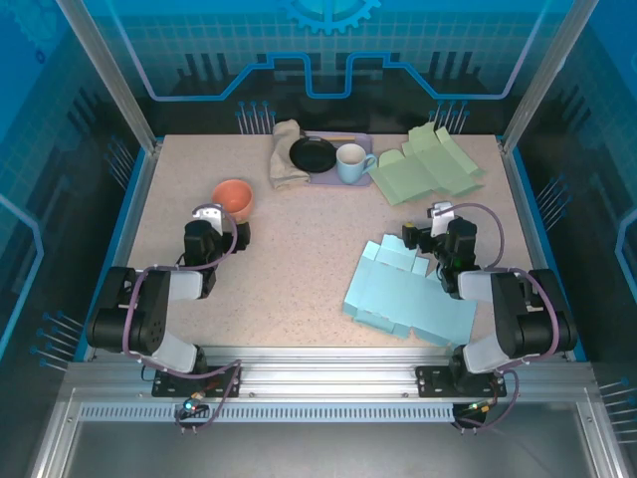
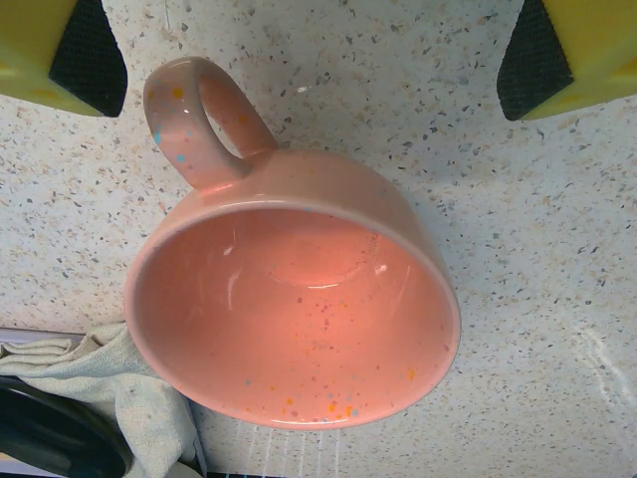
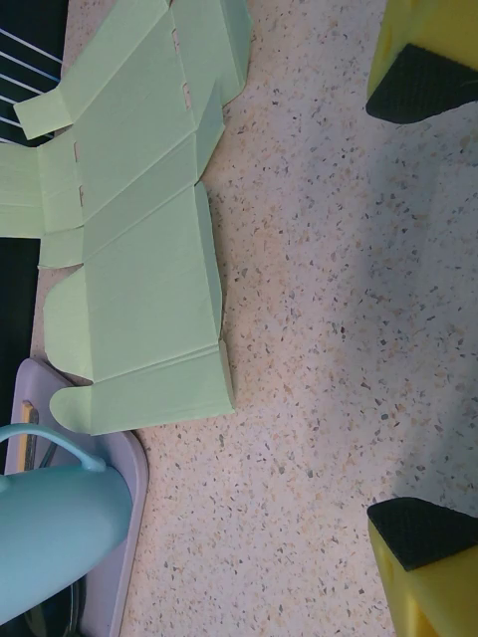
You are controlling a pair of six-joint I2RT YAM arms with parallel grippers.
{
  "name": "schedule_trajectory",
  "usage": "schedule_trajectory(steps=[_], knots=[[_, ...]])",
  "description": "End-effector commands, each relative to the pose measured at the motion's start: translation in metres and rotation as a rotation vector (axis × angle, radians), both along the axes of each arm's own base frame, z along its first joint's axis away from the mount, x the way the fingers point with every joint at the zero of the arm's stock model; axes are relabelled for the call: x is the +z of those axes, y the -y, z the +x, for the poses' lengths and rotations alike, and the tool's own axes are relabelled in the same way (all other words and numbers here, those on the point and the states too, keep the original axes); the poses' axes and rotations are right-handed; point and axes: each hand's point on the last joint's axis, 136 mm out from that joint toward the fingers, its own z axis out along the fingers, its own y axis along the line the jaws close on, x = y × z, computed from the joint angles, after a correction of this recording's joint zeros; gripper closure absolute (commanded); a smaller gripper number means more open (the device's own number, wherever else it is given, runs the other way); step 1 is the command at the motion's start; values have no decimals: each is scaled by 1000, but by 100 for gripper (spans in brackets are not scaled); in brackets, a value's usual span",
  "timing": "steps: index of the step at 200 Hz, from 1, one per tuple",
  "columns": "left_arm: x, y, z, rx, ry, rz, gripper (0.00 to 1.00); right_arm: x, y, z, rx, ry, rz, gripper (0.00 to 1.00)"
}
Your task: Fold the paper box
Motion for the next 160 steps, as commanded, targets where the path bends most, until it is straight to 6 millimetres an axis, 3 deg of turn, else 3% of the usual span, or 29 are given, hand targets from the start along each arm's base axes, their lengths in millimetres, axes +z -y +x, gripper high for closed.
schedule_trajectory(steps=[1,160], knots=[[9,3,5,-19,29,-8,1,4,0,6,-1,10,-11,0],[9,3,6,-34,27,-30,1,4,0,6,0,8,-10,0]])
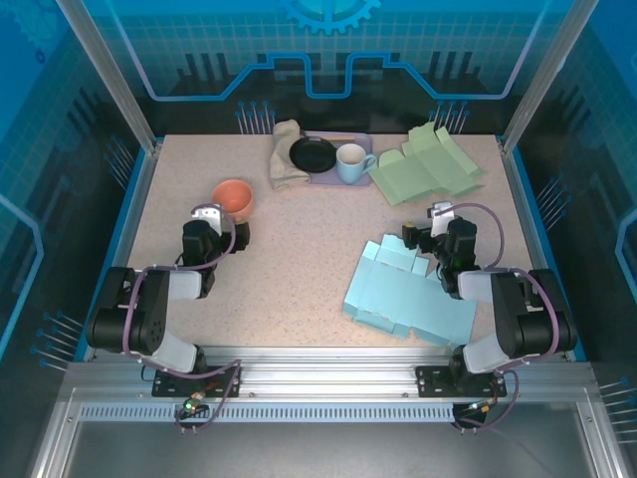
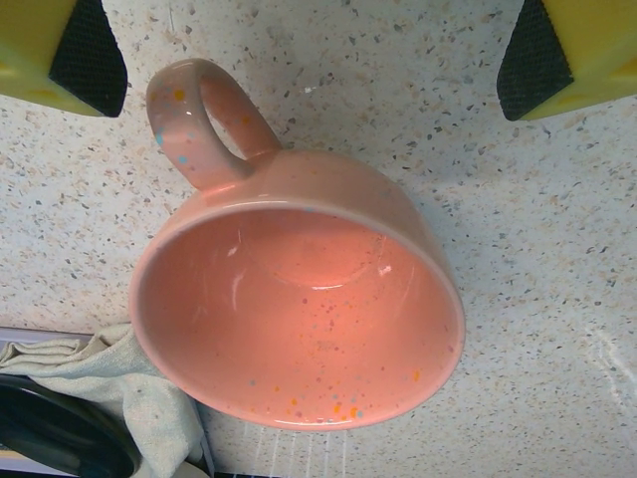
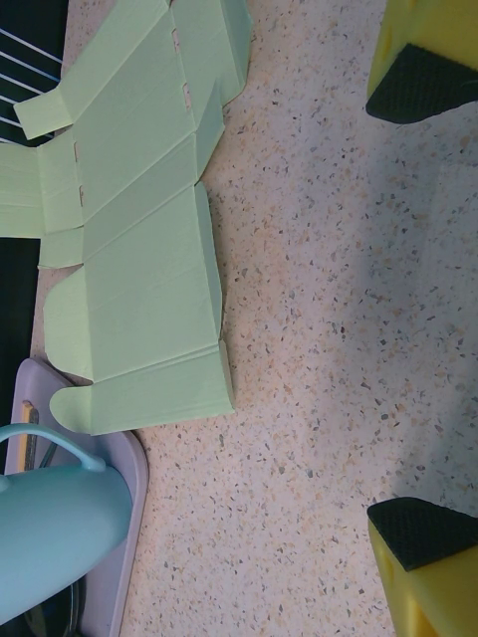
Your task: Fold the paper box
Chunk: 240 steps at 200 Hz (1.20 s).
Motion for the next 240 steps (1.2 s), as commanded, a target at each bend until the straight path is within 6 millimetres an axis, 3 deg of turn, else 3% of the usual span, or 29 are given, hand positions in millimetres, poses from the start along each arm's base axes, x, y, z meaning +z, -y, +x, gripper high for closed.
schedule_trajectory(steps=[1,24,46,60,79,107,145,170,196,240], knots=[[9,3,5,-20,27,-14,1,4,0,6,-1,7,-9,0],[17,8,6,-16,3,31,1,4,0,7,1,9,-12,0],[53,0,-1,132,-19,93,1,13,-6,5,11,20,-40,0],[78,-4,-13,196,32,-1,1,26,-1,-1,-56,-24,-77,0],[107,-1,-27,224,78,-147,1,55,-13,-10,-87,-48,-60,0],[120,10,-45,229,52,-323,1,79,-30,-39,-125,-156,-44,0],[126,27,-83,237,14,-459,1,60,-67,-99,-121,-406,-17,0],[122,57,-102,182,-39,-570,1,39,-83,-131,-107,-481,-38,0],[119,101,-114,47,-73,-599,1,10,-94,-148,-70,-548,10,0],[98,131,-122,0,-166,-461,1,-38,-102,-162,-50,-639,26,0]])
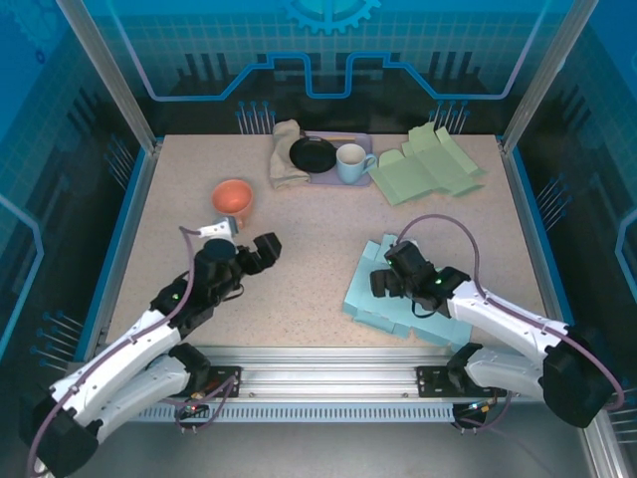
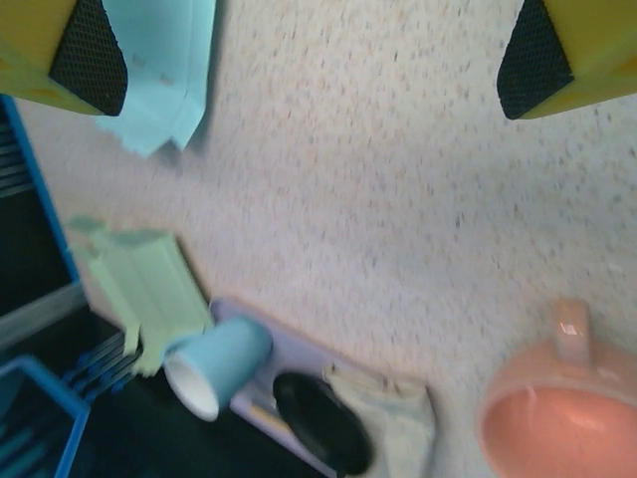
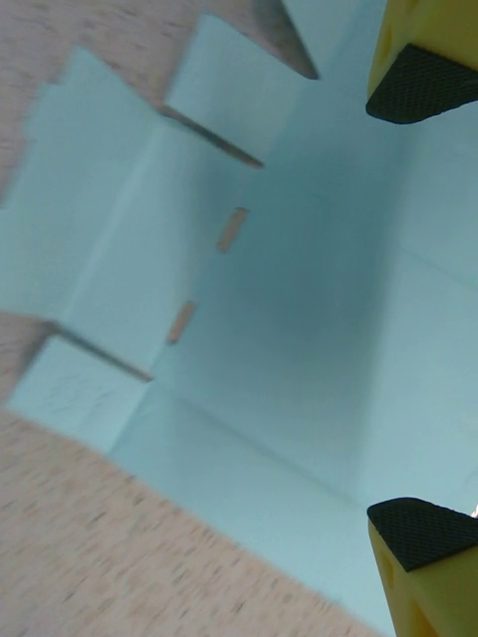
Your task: Fold the paper box
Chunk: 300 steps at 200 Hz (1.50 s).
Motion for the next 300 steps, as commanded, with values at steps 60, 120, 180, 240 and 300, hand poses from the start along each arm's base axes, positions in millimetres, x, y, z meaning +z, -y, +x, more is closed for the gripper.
schedule_trajectory(steps=[60,120,180,240,300], knots=[[-36,16,2,3,-85,93,1,-48,-51,1,-19,-122,181,0],[-54,16,9,11,-97,157,1,-53,-88,68,-253,-36,293,0],[-70,22,5,-13,-149,131,1,2,-124,125,-278,60,394,0],[-82,68,9,-109,-199,45,1,93,-39,110,-153,176,163,0],[-116,118,35,-109,-286,29,2,91,-12,70,-15,242,110,1]])
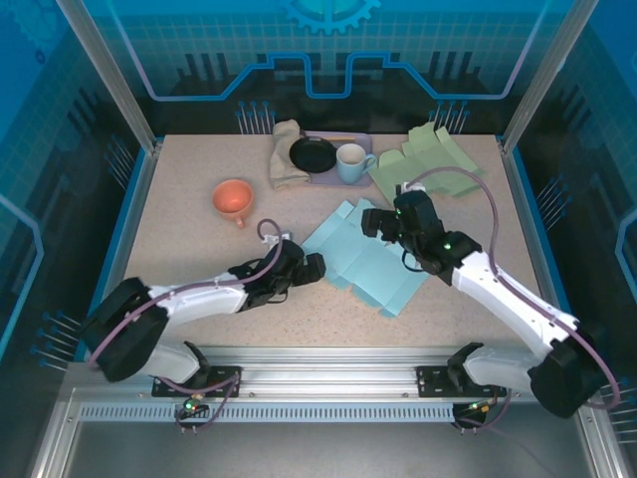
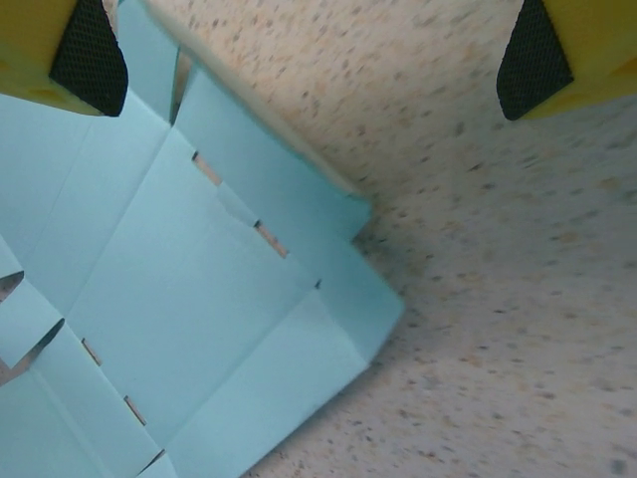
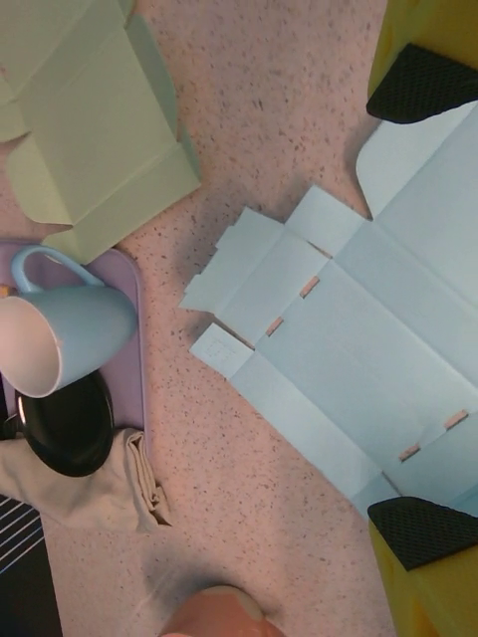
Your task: Fold the paper box
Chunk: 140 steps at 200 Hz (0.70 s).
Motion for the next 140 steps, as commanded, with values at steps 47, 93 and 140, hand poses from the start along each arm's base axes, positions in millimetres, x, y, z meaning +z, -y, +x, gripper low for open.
schedule_trajectory(steps=[47,93,140], knots=[[-11,28,23,84,-28,-42,13,-56,-4,-20,158,-94,-106,1],[-26,26,25,115,-67,-10,41,-51,-3,-23,163,-81,-97,1],[-11,16,34,119,2,73,62,-47,-3,-26,174,-60,-96,2]])
